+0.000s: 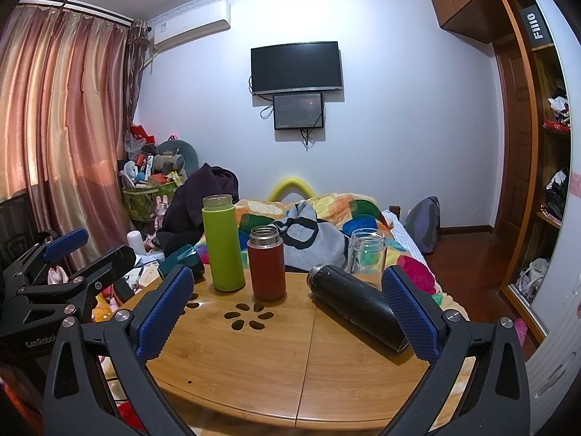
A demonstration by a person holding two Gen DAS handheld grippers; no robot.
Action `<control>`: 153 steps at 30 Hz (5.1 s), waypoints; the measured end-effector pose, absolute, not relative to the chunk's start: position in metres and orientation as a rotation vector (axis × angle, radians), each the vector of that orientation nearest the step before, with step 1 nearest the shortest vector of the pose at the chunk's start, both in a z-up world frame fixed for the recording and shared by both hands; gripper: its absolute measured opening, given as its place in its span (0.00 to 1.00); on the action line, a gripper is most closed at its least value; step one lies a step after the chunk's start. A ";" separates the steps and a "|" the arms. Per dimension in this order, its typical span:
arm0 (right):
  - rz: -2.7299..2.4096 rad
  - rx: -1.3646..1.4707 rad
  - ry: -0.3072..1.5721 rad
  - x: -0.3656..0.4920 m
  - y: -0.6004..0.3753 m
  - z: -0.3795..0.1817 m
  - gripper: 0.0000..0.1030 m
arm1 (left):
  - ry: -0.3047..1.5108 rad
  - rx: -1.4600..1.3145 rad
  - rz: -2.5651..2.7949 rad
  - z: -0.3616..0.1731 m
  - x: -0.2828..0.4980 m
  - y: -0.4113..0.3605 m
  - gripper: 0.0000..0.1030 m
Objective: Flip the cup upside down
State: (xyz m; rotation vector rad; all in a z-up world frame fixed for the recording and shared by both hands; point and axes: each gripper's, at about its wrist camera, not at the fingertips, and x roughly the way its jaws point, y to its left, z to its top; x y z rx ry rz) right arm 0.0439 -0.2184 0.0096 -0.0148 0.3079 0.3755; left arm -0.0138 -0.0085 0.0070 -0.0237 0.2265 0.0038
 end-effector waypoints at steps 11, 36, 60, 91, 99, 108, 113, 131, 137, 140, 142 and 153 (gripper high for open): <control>0.375 -0.015 0.306 0.044 -0.218 0.009 1.00 | 0.225 -0.024 0.004 0.009 -0.014 -0.009 1.00; 0.375 -0.015 0.305 0.043 -0.218 0.009 1.00 | 0.238 -0.035 -0.001 0.007 -0.007 -0.010 1.00; 0.257 0.075 0.492 0.112 -0.279 -0.052 1.00 | 0.675 -0.087 -0.053 -0.086 0.240 -0.038 1.00; 0.355 0.015 0.579 0.100 -0.256 -0.093 1.00 | 0.833 0.118 -0.412 -0.086 0.121 -0.058 0.59; 0.428 -0.049 0.576 0.084 -0.239 -0.098 1.00 | 0.815 0.118 -0.488 -0.083 0.076 -0.059 0.60; 0.519 -0.076 0.594 0.077 -0.219 -0.111 1.00 | 0.782 0.102 -0.489 -0.081 0.079 -0.055 0.60; 0.606 -0.096 0.599 0.082 -0.199 -0.120 1.00 | 0.726 0.051 -0.503 -0.064 0.072 -0.042 0.65; 0.743 -0.151 0.577 0.092 -0.145 -0.134 0.58 | 0.761 -0.309 -0.618 -0.070 0.102 0.006 0.61; 0.747 -0.146 0.573 0.092 -0.148 -0.129 0.57 | 0.781 -0.446 -0.627 -0.081 0.122 0.028 0.60; 0.748 -0.142 0.573 0.093 -0.149 -0.129 0.57 | 0.802 -0.522 -0.644 -0.091 0.132 0.038 0.60; 0.748 -0.133 0.576 0.094 -0.150 -0.128 0.57 | 0.815 -0.551 -0.647 -0.093 0.137 0.041 0.61; 0.744 -0.111 0.583 0.096 -0.153 -0.127 0.57 | 0.839 -0.461 -0.565 -0.095 0.146 0.036 0.67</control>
